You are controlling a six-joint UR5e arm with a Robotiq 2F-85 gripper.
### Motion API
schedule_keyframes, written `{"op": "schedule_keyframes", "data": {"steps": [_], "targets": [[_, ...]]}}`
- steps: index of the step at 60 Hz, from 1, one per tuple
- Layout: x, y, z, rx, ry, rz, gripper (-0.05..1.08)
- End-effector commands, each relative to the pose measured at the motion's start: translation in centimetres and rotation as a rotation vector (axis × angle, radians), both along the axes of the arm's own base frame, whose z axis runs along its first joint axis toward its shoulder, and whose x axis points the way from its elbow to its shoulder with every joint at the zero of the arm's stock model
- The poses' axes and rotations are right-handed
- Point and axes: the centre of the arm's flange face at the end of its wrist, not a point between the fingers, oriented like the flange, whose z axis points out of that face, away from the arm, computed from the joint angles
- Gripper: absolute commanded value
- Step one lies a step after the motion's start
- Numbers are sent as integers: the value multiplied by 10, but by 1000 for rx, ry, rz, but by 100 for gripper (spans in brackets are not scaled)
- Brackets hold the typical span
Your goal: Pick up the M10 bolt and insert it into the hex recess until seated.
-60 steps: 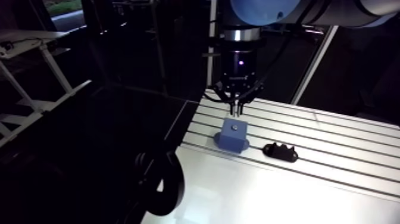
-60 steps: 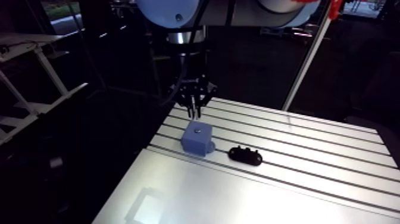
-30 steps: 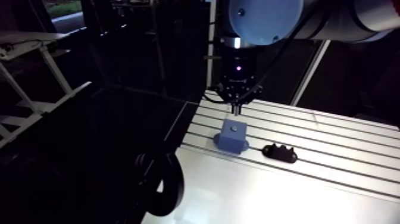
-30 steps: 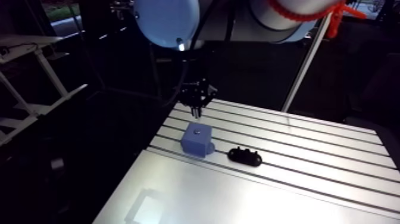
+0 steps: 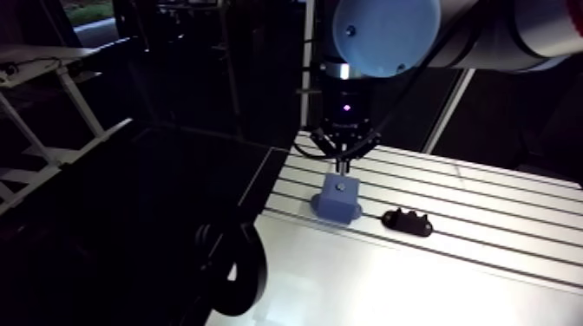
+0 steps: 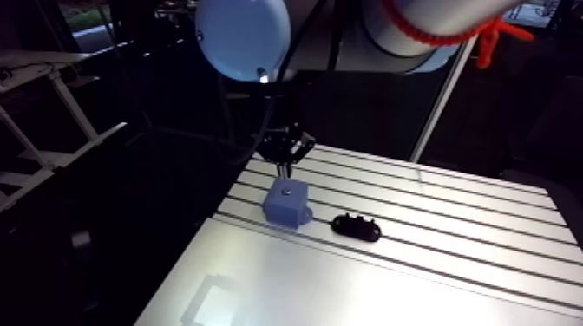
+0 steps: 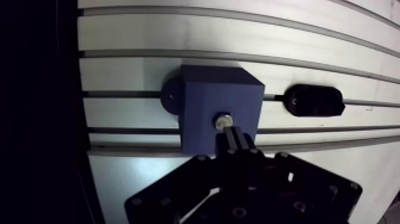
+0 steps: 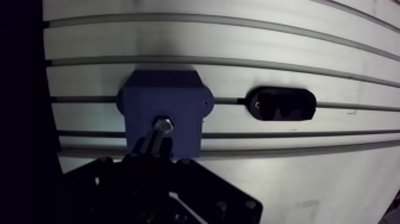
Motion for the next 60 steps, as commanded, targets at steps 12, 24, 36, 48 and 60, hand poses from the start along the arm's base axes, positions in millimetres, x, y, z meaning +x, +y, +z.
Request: {"op": "schedule_keyframes", "data": {"steps": [12,24,36,48,60], "targets": [[4,2,-9,7,-12,3,108],[4,2,-11,5,-12,3,108],[4,1,-12,-2,-9,4,108],[4,2,-16,-2,-15,19,108],[5,2,-17,-2,-14,20,108]]}}
